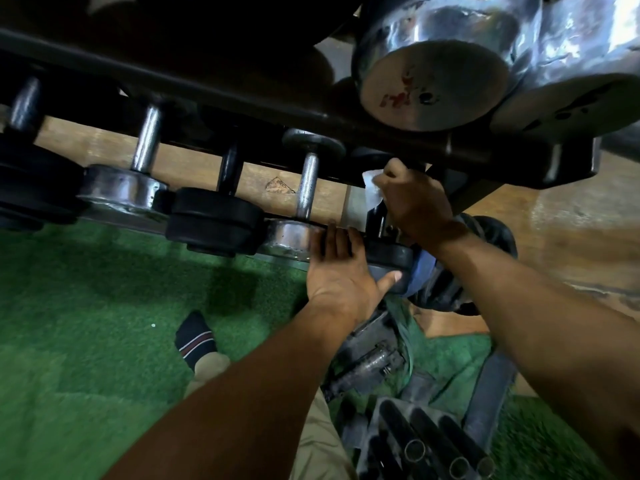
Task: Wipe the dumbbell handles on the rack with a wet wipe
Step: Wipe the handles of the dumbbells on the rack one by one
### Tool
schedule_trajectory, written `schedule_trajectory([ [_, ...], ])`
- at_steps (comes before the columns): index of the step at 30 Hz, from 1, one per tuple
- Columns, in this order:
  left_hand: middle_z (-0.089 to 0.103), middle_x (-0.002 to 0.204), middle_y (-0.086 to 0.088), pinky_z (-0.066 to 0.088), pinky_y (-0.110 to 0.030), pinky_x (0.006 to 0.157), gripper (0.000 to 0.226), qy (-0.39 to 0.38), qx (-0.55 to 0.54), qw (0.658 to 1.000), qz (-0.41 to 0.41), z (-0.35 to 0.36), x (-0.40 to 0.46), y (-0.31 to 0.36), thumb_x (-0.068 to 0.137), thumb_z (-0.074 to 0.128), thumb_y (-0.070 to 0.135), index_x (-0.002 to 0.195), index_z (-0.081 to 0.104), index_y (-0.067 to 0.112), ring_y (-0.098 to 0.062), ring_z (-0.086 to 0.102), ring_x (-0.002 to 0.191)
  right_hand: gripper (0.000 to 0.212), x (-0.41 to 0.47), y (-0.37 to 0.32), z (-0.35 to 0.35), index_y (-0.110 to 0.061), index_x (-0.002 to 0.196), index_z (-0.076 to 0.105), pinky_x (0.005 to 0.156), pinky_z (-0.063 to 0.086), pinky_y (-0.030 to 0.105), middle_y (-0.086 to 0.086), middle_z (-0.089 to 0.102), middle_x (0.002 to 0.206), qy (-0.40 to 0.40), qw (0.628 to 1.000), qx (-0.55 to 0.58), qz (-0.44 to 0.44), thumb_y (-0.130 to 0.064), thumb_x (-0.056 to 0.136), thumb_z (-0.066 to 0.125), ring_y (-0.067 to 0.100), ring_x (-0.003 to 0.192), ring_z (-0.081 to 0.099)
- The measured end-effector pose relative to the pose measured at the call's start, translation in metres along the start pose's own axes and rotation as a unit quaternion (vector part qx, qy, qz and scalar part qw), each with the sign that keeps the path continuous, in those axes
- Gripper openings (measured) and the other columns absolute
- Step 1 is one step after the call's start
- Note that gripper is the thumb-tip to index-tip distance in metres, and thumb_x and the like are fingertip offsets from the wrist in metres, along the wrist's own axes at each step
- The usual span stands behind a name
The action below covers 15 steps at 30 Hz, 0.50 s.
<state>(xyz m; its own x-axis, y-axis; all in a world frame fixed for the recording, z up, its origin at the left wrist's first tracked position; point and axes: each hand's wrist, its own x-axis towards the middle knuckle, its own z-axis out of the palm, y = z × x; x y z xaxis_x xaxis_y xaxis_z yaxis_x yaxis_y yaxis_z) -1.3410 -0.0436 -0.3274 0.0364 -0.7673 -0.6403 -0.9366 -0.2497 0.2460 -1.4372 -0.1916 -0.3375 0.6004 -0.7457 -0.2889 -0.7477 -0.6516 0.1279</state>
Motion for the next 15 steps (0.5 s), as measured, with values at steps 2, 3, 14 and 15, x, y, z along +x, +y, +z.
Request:
schedule_trajectory([
  [2,0.007,0.168,-0.018,-0.004,-0.054,0.124,0.110,0.001,-0.005,1.000,0.000,0.000,0.000,0.000,0.090,0.022,0.085,0.160,0.001,0.004,-0.033,-0.001,0.157,0.007,0.005,-0.005,0.000,-0.017,0.087,0.063,0.050,0.032,0.031,0.006,0.055,0.096,-0.029,0.998,-0.047,-0.011,-0.019,0.088,0.057,0.032,0.067,0.063],
  [3,0.007,0.168,-0.019,-0.004,-0.054,0.124,0.109,0.001,-0.008,1.000,0.001,0.000,0.000,-0.001,0.090,0.023,0.084,0.160,0.001,0.004,-0.033,-0.001,0.157,0.004,0.008,-0.008,0.001,-0.017,0.083,0.064,0.047,0.030,0.029,0.005,0.056,0.093,-0.035,0.997,-0.072,-0.020,-0.017,0.084,0.060,0.030,0.060,0.061],
  [14,0.010,0.167,-0.018,-0.006,-0.054,0.124,0.108,0.016,-0.006,1.000,0.001,-0.001,0.000,0.000,0.090,0.026,0.084,0.160,0.004,0.005,-0.033,0.003,0.155,0.018,0.033,-0.034,-0.018,-0.013,0.090,0.075,0.065,0.040,0.031,0.007,0.073,0.097,-0.191,0.953,-0.178,-0.154,-0.017,0.089,0.057,0.032,0.090,0.070],
  [15,0.010,0.167,-0.018,-0.007,-0.054,0.123,0.108,0.016,-0.007,1.000,0.001,0.000,0.000,-0.001,0.090,0.026,0.084,0.160,0.004,0.005,-0.033,0.002,0.155,0.021,0.032,-0.034,-0.020,-0.012,0.094,0.074,0.068,0.044,0.033,0.008,0.073,0.102,-0.212,0.951,-0.165,-0.156,-0.016,0.090,0.054,0.033,0.096,0.069],
])
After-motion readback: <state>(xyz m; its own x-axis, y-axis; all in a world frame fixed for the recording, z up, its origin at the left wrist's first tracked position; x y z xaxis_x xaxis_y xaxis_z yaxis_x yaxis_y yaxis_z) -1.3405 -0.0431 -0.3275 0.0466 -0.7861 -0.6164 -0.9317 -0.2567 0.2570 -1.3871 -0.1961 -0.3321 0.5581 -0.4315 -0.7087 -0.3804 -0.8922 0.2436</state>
